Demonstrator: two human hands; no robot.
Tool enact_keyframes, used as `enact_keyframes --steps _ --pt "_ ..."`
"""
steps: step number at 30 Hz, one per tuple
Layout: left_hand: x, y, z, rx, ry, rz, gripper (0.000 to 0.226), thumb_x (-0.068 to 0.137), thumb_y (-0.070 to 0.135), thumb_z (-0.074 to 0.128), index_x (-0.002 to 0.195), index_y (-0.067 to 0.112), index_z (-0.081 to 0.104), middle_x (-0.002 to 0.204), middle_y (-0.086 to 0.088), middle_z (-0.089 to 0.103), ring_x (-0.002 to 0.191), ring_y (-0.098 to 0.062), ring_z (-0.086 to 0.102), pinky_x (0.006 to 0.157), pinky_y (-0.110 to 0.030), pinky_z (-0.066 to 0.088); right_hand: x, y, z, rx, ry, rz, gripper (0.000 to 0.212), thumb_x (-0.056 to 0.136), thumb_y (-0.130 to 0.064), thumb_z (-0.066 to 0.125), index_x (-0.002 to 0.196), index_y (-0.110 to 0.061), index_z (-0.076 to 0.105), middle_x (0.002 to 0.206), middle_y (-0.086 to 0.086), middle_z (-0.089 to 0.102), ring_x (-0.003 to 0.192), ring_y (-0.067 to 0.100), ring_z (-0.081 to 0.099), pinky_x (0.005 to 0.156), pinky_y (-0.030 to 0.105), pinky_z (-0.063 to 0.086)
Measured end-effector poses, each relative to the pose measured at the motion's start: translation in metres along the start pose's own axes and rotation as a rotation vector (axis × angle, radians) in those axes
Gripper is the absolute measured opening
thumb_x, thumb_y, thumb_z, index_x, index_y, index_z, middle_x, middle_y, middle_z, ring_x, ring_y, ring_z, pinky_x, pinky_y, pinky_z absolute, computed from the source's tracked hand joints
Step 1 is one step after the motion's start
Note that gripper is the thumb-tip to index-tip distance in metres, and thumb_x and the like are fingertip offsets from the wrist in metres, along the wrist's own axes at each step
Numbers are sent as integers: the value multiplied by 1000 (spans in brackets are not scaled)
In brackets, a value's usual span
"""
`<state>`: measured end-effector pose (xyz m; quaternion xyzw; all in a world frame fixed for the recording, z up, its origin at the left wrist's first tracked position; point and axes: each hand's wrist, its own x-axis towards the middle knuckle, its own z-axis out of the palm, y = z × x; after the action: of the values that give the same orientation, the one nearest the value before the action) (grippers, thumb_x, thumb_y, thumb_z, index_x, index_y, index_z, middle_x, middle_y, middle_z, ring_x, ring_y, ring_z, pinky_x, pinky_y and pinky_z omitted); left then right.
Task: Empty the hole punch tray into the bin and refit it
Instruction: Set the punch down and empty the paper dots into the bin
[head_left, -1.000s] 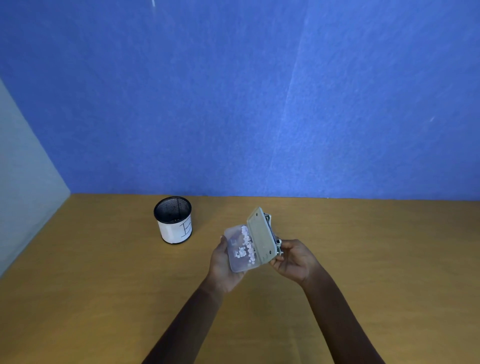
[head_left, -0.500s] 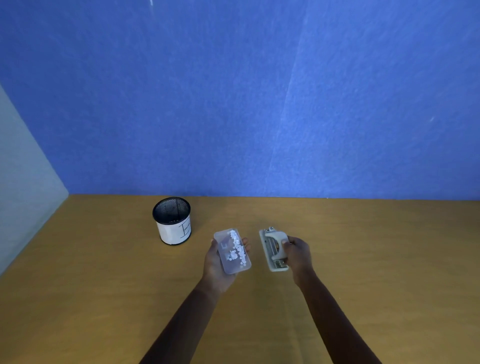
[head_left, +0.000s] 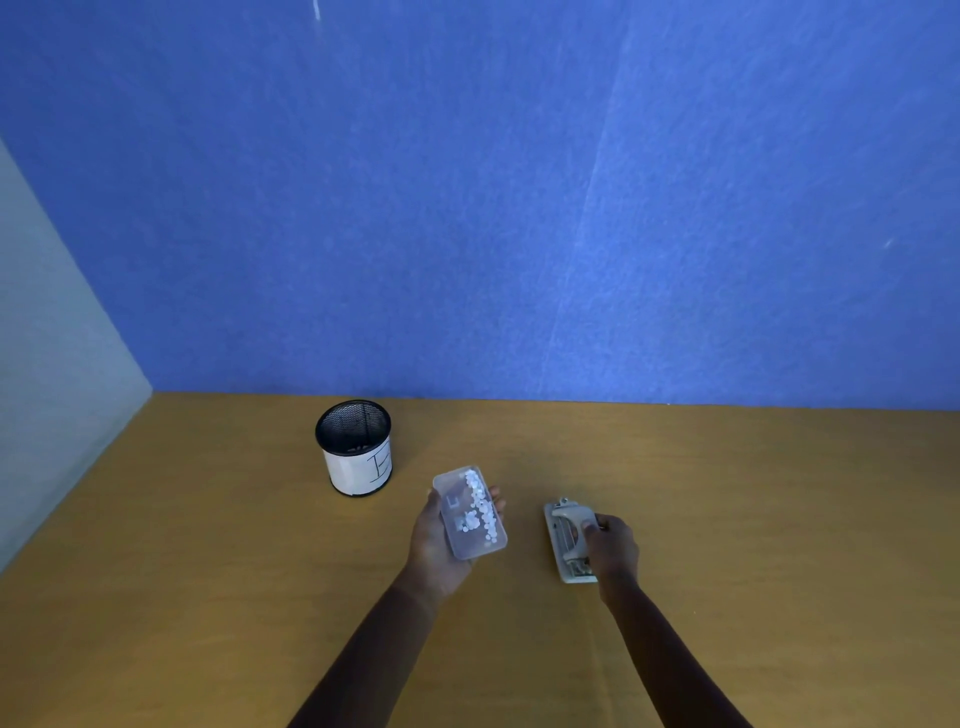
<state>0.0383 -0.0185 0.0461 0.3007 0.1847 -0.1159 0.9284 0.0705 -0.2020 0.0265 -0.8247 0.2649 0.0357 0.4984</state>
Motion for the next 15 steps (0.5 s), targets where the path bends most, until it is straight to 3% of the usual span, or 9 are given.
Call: enact_keyframes --steps 2,4,5,7,9,10,11,13,15 --pt "-2 0 0 27 -5 13 47 98 41 24 97 10 60 80 -11 70 63 -18 73 68 -31 53 0 1 0 -7 1 7 32 92 -8 46 118 7 58 114 27 64 94 34 60 66 26 37" --pt "-6 2 4 29 -40 39 44 82 51 55 97 10 64 80 -14 71 63 -18 73 65 -29 55 0 2 0 -9 1 8 33 92 -8 46 119 7 58 114 27 64 90 32 59 61 25 37" --pt "-8 2 5 20 -42 60 58 64 53 73 101 9 65 78 -14 73 63 -19 73 62 -27 57 0 2 -1 -9 3 9 33 92 -8 46 119 7 58 114 27 64 93 34 60 63 25 37" --pt "-10 3 6 21 -67 54 86 44 53 84 114 8 60 73 -11 76 64 -19 73 58 -25 58 1 1 -1 -7 10 12 33 92 -8 47 118 7 58 114 28 64 100 38 61 67 27 37" --pt "-10 3 7 0 -92 53 98 23 49 91 106 8 61 72 -11 76 64 -19 73 56 -25 58 1 0 -1 -13 12 10 32 92 -9 47 118 7 58 115 28 63 101 37 61 66 26 36" --pt "-10 3 7 -5 -94 51 91 28 50 90 104 8 61 72 -11 75 64 -19 73 56 -25 58 1 0 -1 -20 11 9 32 92 -9 47 118 7 58 115 28 63 101 36 61 63 24 35" --pt "-9 3 6 -8 -81 51 73 53 52 81 107 8 60 72 -11 76 64 -18 73 58 -25 58 1 -1 -2 -23 8 9 33 92 -9 47 119 6 58 116 27 63 101 35 61 57 23 34" --pt "-5 3 4 22 -25 46 43 96 41 34 115 8 52 70 -7 76 64 -15 73 61 -25 56 1 -1 -2 -25 1 9 33 91 -8 47 119 6 57 117 26 63 101 34 61 53 23 34" --pt "-2 3 4 64 11 41 47 101 33 15 107 9 55 68 -7 76 63 -14 73 66 -29 54 -2 -2 -5 -43 9 7 33 91 -8 48 120 5 56 119 26 63 105 36 60 65 26 39"
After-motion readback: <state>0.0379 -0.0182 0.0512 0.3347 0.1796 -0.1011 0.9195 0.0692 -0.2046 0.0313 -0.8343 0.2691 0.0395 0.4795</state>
